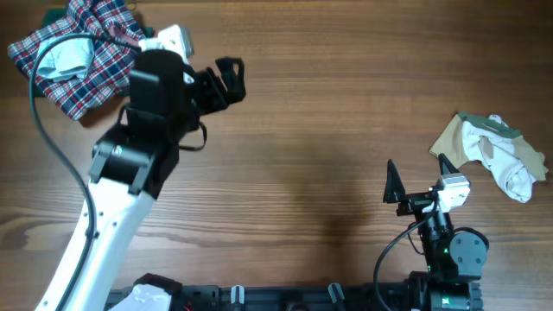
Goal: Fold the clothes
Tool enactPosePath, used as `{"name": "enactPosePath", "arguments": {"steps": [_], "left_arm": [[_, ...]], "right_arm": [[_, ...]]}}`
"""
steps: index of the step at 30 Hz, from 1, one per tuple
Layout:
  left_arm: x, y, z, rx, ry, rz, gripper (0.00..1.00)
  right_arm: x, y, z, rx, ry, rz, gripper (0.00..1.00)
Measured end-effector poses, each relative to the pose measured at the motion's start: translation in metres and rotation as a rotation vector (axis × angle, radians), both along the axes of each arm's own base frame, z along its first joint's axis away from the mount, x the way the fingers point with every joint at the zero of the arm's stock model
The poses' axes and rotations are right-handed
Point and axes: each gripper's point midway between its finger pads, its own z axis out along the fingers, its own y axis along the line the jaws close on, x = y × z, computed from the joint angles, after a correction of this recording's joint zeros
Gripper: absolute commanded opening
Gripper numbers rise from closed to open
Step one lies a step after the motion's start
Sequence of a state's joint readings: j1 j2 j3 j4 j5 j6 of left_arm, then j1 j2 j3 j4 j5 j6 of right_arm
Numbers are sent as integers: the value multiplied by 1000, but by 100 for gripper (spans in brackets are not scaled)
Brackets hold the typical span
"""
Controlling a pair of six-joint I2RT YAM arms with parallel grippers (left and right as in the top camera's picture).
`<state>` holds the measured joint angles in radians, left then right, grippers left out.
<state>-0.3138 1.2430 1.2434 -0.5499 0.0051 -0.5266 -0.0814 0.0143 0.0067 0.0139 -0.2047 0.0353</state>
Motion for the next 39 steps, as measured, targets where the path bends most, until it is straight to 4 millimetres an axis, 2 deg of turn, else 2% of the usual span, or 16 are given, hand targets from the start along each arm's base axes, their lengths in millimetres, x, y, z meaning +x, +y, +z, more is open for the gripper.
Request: {"name": "enactPosePath", "arguments": {"steps": [4,8,11,12,14,16,20,26,36,39], "left_arm": [[-13,26,1,74,-16,108,100],[-20,47,-17,67,-68,164,100],[-32,68,-53,58,-69,204,100],[-34,69,-56,56,-65,202,100],[-53,89,-90,42,-78,244,100],[-68,98,-107,34,-91,262,100],[-94,108,-140,17,-150,287,100],[-116,110,-187,7,-187,286,100],[-119,108,-178,40,-299,245,100],[-121,104,-169,69,-354,207,100]], "right_arm": [[0,0,0,0,-1,0,100],[0,0,0,0,0,0,100],[0,0,0,0,-1,0,100],[0,0,0,0,-2,0,100],[0,0,0,0,-2,0,100],[0,0,0,0,-2,0,100],[0,0,1,0,-2,0,100],[0,0,0,0,-2,0,100],[0,0,0,0,-2,0,100],[0,0,0,0,-2,0,100]]}}
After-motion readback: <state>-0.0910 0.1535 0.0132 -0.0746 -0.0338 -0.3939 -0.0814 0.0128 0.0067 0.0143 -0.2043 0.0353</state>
